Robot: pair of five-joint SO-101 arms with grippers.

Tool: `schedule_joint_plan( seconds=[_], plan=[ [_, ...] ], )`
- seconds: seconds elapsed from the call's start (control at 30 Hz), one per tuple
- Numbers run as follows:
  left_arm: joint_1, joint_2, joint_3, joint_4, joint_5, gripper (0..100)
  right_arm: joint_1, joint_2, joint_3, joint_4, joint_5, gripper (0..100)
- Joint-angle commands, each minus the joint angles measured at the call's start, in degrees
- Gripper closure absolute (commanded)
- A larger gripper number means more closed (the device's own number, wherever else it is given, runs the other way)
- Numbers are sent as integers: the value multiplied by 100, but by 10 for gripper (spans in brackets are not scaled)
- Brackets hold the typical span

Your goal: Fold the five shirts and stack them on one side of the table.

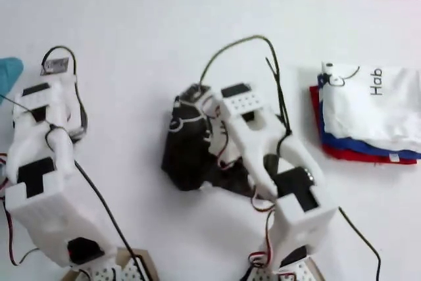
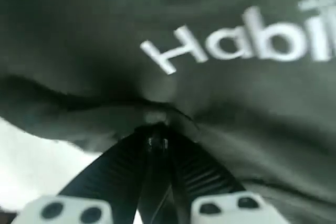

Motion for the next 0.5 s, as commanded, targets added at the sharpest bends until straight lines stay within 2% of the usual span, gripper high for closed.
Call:
schedule_joint_plan(
  seconds=[0.0,0.23,0.47],
  plan=[
    [273,-70,-40,-193,44,975,84,-769,888,-207,132,977],
    [281,-62,-40,-193,44,975,101,-2571,2171,-365,158,977],
    [281,-62,-40,-193,44,975,286,-3574,2418,-382,158,977]
  ],
)
